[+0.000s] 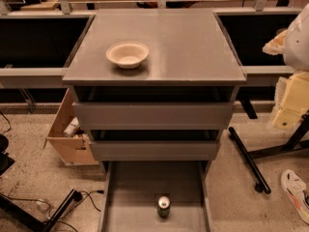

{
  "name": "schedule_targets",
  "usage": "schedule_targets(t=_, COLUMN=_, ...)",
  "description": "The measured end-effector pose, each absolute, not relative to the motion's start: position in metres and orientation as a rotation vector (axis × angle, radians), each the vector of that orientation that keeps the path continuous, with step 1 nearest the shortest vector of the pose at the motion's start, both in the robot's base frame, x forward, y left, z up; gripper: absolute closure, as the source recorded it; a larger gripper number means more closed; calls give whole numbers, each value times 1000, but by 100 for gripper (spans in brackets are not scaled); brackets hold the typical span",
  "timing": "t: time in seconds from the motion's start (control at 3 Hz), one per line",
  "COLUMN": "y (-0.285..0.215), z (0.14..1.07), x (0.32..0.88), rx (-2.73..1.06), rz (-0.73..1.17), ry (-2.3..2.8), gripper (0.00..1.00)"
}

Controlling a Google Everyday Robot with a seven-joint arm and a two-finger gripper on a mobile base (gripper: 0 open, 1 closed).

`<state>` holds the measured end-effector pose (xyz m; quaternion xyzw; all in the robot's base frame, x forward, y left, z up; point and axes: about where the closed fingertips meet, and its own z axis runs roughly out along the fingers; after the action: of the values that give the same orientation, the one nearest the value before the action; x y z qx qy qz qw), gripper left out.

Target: Pick green can from bottom drawer and place on counter

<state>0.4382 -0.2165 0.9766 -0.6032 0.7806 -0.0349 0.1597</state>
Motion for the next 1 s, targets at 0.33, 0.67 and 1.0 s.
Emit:
schedule_targets(t=0.33, y=-217, z=977, x=438, rx=-1724, rz=-100, ry=2231, gripper=0)
schedule_targets(t=0.67, y=-205, z=956, x=443, rx=-1688, rz=-34, ry=2189, gripper=0)
schedule_targets(t=1.0, y=-178, z=895, x=428, rx=-1651, rz=168, ry=2107, gripper=0)
